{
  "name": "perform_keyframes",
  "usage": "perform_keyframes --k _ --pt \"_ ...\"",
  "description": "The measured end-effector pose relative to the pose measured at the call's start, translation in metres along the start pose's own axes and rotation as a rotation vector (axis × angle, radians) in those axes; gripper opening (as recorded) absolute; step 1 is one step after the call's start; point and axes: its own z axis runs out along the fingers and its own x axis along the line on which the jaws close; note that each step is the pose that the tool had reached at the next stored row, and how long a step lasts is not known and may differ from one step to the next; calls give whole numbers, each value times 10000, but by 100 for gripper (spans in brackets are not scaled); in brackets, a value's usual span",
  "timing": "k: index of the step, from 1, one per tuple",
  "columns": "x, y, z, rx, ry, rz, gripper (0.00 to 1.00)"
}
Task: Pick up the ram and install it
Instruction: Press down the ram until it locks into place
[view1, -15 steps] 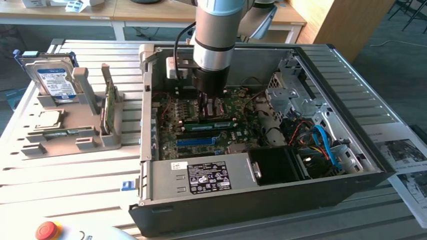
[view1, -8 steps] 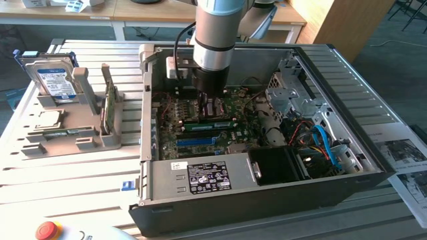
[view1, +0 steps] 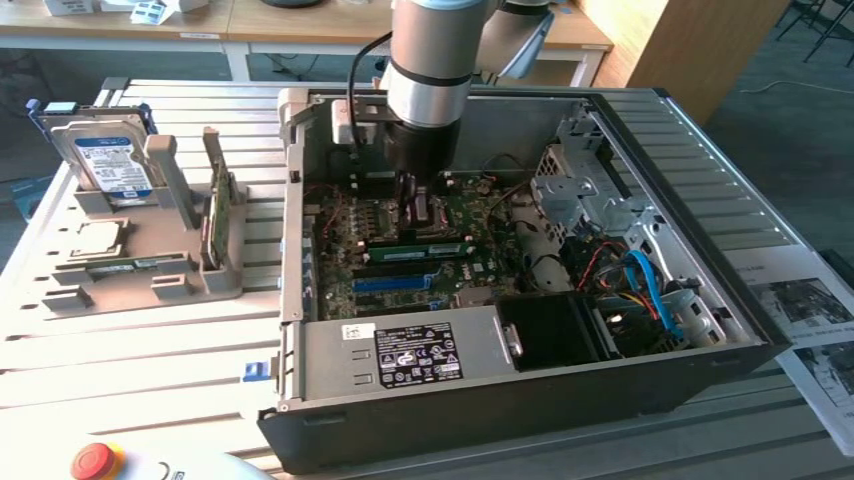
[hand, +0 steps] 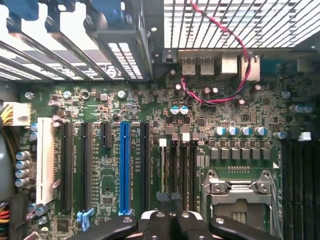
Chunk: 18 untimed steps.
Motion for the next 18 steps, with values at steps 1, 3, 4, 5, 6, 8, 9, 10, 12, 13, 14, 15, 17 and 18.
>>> perform_keyframes --k 1,3,4,5,6,8,9,10,12,13,14,15,17,18 --pt "1 1 -22 0 0 0 11" --pt "2 2 -69 -1 -1 0 11" --pt "3 3 -94 -2 0 0 11" --pt "5 4 -119 -3 1 0 11" --pt "5 5 -144 -2 0 0 11" --pt "7 6 -196 -3 0 0 11" --pt "8 7 -223 -3 1 0 11" --pt "9 8 -246 -2 0 0 11" --pt "11 10 -301 -2 -1 0 11" --pt "12 11 -326 -3 -1 0 11" --pt "13 12 -349 -3 0 0 11" --pt "14 12 -367 -3 -2 -1 11" --pt "15 13 -407 -2 -5 -1 11" --pt "16 14 -432 -2 -6 0 11"
